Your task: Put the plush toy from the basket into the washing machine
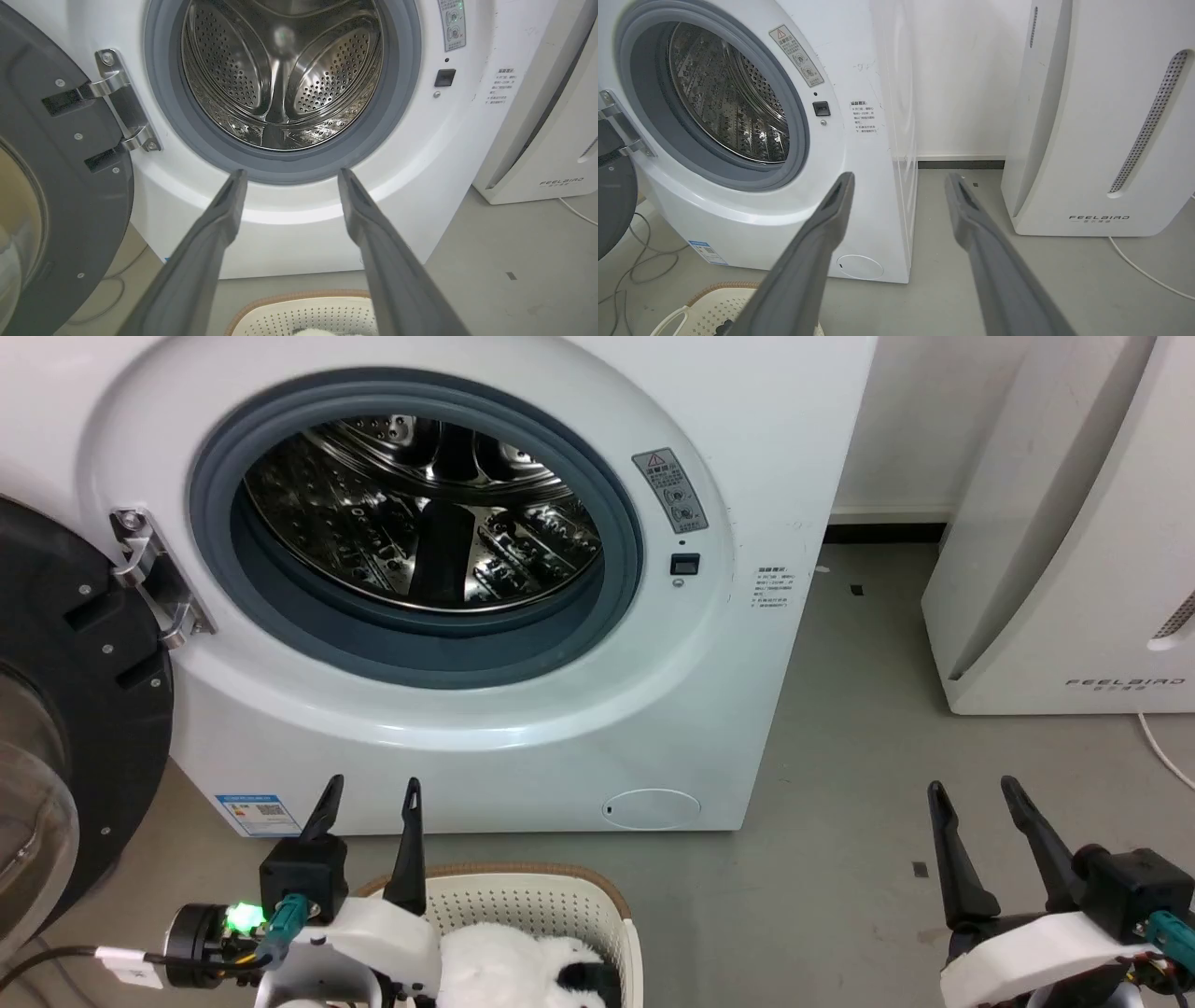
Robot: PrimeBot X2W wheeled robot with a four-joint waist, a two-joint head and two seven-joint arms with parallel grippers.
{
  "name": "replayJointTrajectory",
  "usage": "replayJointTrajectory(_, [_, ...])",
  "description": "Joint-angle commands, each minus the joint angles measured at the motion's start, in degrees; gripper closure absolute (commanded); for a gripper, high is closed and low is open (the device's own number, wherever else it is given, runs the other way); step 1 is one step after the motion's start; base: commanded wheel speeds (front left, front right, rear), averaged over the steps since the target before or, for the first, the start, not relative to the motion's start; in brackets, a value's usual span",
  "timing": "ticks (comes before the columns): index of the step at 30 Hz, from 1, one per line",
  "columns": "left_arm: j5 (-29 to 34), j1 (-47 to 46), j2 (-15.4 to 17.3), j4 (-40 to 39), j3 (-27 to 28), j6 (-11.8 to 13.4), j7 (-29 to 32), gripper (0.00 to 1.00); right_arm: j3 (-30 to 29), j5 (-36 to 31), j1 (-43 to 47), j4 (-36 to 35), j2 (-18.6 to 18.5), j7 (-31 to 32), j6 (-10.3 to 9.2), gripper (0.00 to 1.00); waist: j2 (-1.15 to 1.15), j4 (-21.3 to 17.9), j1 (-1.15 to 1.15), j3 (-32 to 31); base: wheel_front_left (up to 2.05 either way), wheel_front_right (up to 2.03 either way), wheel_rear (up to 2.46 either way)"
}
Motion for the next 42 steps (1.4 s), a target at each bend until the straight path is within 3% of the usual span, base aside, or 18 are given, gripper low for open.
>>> replayJointTrajectory(1, [-0.29, -1.14, 0.17, 0.46, -0.26, -0.17, -0.46, 0.00, -0.25, 0.67, -1.04, -0.34, -0.01, -0.45, -0.01, 0.00, 0.00, -0.04, 0.00, 0.20, 0.00, 0.00, 0.00])
replayJointTrajectory(15, [0.63, -5.81, 1.60, 8.33, -2.64, -1.09, -2.14, 0.00, -0.52, 4.12, -3.14, -1.14, -0.02, -2.12, -0.02, 0.00, 0.00, -1.17, 0.00, 4.41, 0.00, 0.00, 0.00])
replayJointTrajectory(33, [3.00, -16.23, 3.86, 28.54, -8.45, -3.10, -4.37, 0.00, -0.70, 8.05, -6.96, -2.70, -0.03, -4.39, -0.03, 0.00, 0.00, -4.30, 0.00, 12.45, 0.00, 0.00, 0.00])
replayJointTrajectory(42, [4.35, -21.93, 5.59, 36.99, -11.63, -4.19, -2.16, 0.00, -0.60, 10.30, -9.47, -3.92, -0.03, -5.47, -0.03, 0.00, 0.00, -6.14, 0.00, 18.27, 0.00, 0.00, 0.00])
